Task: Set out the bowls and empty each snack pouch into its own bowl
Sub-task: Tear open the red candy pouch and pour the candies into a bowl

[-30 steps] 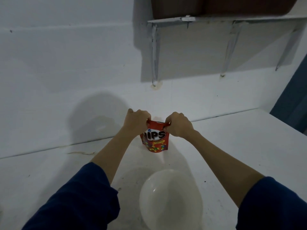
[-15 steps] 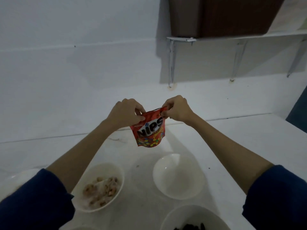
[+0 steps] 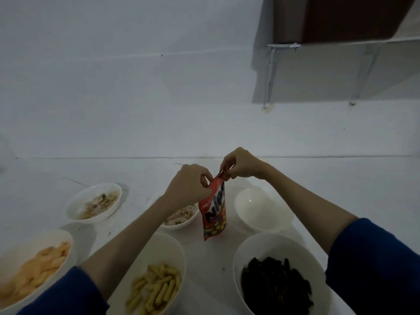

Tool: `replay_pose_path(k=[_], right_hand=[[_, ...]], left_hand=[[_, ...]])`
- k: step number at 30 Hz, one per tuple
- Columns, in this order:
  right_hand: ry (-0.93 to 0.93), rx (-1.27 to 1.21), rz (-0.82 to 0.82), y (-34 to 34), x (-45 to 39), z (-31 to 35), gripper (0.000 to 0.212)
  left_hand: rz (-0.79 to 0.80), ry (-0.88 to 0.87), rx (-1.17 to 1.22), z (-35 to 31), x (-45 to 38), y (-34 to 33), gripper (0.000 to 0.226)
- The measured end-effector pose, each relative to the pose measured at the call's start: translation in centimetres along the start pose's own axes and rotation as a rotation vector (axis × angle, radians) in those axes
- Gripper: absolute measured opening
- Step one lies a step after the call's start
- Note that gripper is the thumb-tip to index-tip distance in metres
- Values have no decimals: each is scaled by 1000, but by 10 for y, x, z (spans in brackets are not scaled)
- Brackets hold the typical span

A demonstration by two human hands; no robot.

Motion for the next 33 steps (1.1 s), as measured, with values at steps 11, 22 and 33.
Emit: replay_pose_path(k=[11, 22, 33], right_hand=[[-276, -358, -213, -32, 21, -18, 20], [-447, -515, -186, -45, 28, -9, 13], [-479, -548, -281, -52, 28, 0, 7]], left_hand=[[84, 241, 479, 35, -11, -11, 28], [298, 233, 614, 45, -38, -26, 21], [295, 229, 713, 50, -44, -26, 16]])
Point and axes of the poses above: each hand's wrist, its own x-axis away from the middle knuckle, its own y-axis out of the back of the hand, z = x × y, the point moved 2 cm from there along -x, towards the middle knuckle, and after that the axes turned 10 degrees about x, right-handed, at the moved point
